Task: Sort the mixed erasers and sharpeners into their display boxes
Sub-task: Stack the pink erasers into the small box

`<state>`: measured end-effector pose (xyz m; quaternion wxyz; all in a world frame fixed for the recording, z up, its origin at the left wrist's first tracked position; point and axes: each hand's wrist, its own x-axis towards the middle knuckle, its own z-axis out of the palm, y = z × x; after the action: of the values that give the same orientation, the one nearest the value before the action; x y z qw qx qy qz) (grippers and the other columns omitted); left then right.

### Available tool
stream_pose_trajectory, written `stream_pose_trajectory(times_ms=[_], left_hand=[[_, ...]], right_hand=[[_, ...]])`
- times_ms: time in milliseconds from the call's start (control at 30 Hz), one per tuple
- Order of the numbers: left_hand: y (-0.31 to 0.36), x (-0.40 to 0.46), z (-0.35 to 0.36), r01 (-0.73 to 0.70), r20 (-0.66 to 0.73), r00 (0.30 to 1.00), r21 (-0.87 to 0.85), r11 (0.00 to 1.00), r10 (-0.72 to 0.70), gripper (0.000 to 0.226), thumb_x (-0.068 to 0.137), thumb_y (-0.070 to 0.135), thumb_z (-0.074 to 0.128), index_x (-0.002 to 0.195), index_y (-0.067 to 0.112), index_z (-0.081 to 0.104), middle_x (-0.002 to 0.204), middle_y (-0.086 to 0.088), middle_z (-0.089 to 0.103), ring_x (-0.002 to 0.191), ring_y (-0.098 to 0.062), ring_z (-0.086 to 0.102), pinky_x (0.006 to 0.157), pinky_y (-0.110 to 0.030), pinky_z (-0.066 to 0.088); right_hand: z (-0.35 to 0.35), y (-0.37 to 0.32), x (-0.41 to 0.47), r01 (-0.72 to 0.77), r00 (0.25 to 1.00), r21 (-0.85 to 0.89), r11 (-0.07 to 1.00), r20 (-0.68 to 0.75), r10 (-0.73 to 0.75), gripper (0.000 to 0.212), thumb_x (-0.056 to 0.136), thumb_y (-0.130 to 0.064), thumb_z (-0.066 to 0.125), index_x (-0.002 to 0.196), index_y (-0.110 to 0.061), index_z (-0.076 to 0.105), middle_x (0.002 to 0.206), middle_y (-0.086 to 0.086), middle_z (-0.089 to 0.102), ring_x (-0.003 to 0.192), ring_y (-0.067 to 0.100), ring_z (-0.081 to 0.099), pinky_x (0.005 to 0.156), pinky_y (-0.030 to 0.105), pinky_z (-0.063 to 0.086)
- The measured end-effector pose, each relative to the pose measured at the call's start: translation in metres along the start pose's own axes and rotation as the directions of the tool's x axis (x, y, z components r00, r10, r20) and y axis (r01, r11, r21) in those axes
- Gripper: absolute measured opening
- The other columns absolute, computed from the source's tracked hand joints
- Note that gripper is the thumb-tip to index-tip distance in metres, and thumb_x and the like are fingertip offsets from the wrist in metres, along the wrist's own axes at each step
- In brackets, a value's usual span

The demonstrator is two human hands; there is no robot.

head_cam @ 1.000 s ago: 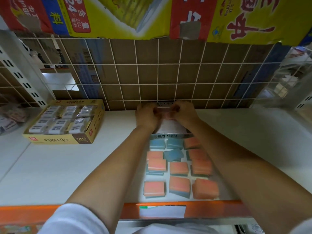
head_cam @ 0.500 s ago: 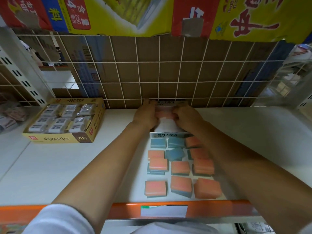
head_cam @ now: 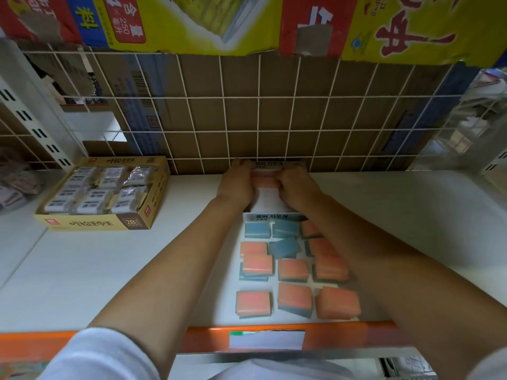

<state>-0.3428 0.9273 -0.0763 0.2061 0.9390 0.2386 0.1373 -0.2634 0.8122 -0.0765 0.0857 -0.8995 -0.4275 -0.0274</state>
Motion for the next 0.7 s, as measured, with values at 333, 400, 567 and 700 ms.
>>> stream_pose_trajectory(times_ms=[333,400,567,700], left_hand=[[-0.011,-0.072,-0.044,-0.086,-0.043,0.996,-0.241,0.967,0.078,0.018,0.086,0.008,0.058,0.102,0.010,0.065,0.107,-0.008,0.060,0.088,-0.015,0.054,0.063,-0.019,0.037],[-0.014,-0.095,-0.051,-0.110,-0.030,0.994,-0.309,0.945,0.106,0.017,0.084,0.007,0.060,0.086,0.023,0.065,0.095,0.002,0.062,0.076,-0.003,0.053,0.061,-0.007,0.036],[-0.016,-0.129,-0.047,-0.088,0.088,0.988,-0.369,0.925,0.129,0.020,0.083,0.009,0.064,0.081,0.028,0.063,0.087,0.006,0.061,0.075,-0.007,0.054,0.063,-0.007,0.037],[-0.019,-0.131,-0.036,0.000,0.143,0.988,-0.348,0.938,0.053,0.014,0.082,0.014,0.067,0.095,0.015,0.069,0.090,0.001,0.061,0.077,-0.015,0.056,0.065,-0.008,0.038]], right_hand=[[-0.055,0.023,-0.068,-0.057,0.993,0.467,0.882,-0.063,0.097,0.026,0.088,-0.003,0.055,0.113,-0.009,0.063,0.114,0.007,0.063,0.095,0.008,0.053,0.083,0.019,0.037],[-0.058,0.031,-0.095,-0.063,0.994,0.502,0.862,-0.049,0.102,0.022,0.086,-0.004,0.059,0.107,-0.008,0.066,0.105,0.005,0.066,0.091,0.009,0.056,0.080,0.017,0.038],[-0.046,0.044,-0.127,-0.131,0.990,0.546,0.828,0.026,0.140,0.019,0.085,-0.010,0.060,0.102,-0.016,0.067,0.100,-0.001,0.063,0.088,0.008,0.055,0.072,0.007,0.037],[-0.040,0.046,-0.127,-0.180,0.980,0.560,0.809,0.026,0.200,0.018,0.088,-0.016,0.058,0.105,-0.014,0.066,0.102,0.000,0.062,0.090,0.011,0.055,0.073,0.012,0.040]])
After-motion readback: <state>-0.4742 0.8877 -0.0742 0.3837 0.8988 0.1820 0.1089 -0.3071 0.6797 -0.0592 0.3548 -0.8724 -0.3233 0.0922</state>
